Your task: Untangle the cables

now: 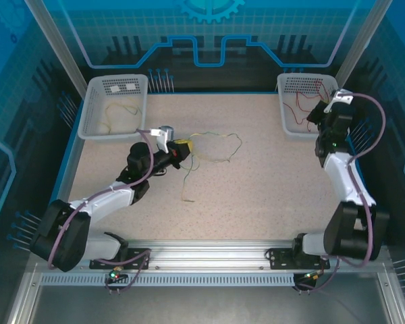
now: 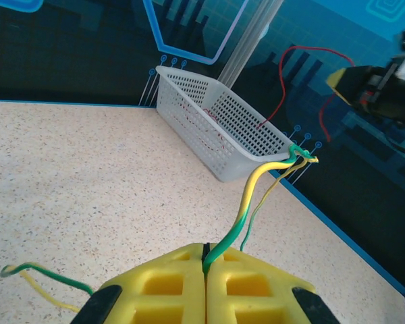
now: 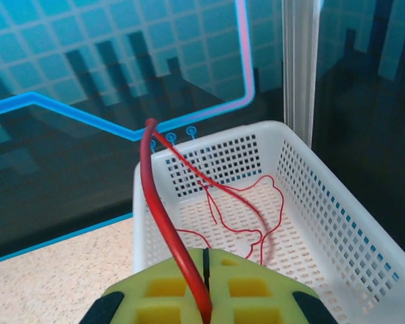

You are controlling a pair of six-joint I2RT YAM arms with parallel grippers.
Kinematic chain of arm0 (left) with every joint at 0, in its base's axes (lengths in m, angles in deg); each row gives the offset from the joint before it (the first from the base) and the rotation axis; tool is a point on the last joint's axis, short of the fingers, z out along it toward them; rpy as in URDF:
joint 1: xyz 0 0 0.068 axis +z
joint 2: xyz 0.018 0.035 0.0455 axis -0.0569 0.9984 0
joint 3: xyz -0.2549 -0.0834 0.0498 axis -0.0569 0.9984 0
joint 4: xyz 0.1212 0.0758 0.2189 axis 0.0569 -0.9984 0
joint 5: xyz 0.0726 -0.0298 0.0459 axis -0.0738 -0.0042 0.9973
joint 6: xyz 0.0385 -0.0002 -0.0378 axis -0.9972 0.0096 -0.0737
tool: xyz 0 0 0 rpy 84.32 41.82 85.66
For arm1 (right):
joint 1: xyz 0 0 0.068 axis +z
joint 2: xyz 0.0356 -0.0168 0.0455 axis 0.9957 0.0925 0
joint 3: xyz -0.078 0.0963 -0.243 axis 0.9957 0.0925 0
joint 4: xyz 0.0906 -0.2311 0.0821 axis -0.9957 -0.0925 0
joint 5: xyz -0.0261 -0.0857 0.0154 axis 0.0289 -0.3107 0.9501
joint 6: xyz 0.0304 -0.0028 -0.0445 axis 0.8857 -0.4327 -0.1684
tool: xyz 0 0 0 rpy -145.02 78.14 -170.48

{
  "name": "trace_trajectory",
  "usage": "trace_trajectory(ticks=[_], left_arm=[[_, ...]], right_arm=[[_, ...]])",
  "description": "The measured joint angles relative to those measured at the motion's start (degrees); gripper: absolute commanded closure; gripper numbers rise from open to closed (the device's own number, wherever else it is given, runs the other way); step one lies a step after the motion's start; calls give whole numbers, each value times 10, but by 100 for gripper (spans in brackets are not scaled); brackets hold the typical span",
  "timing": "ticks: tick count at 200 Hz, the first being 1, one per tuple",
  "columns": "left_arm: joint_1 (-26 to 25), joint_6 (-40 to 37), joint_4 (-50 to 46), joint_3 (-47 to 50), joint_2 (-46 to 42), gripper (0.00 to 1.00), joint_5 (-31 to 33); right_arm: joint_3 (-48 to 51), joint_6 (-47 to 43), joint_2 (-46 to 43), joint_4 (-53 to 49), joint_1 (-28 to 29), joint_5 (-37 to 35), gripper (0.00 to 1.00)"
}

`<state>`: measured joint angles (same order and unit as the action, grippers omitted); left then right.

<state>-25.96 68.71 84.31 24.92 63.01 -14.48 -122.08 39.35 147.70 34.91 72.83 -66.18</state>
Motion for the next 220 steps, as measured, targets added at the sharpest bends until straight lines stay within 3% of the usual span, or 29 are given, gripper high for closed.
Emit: trace_trajectory(ticks=[54, 74, 91, 105, 130, 156, 183, 220], left_arm=[[-7, -14, -27, 0, -39, 100, 9], [-9, -16, -33, 0, -47, 100, 12], [-11, -16, -37, 0, -52, 100, 16], [-11, -18, -43, 0, -57, 100, 20], [-11, -20, -54, 0, -64, 100, 31], [-11, -20, -82, -7, -66, 100, 49], [-7, -14, -120, -33, -64, 100, 71], [37, 47, -158, -93, -44, 100, 84]], right_arm=[[-195, 12, 215, -48, -31, 62, 100], [-249, 18, 277, -70, -32, 79, 67], [-288, 23, 319, -96, -32, 93, 49], [-308, 33, 342, -116, -32, 93, 40], [-309, 38, 348, -146, -32, 91, 38], [-275, 40, 314, -156, -28, 67, 37], [-176, 24, 184, -169, 4, -1, 32], [-15, -14, -71, -96, 143, -82, 30]])
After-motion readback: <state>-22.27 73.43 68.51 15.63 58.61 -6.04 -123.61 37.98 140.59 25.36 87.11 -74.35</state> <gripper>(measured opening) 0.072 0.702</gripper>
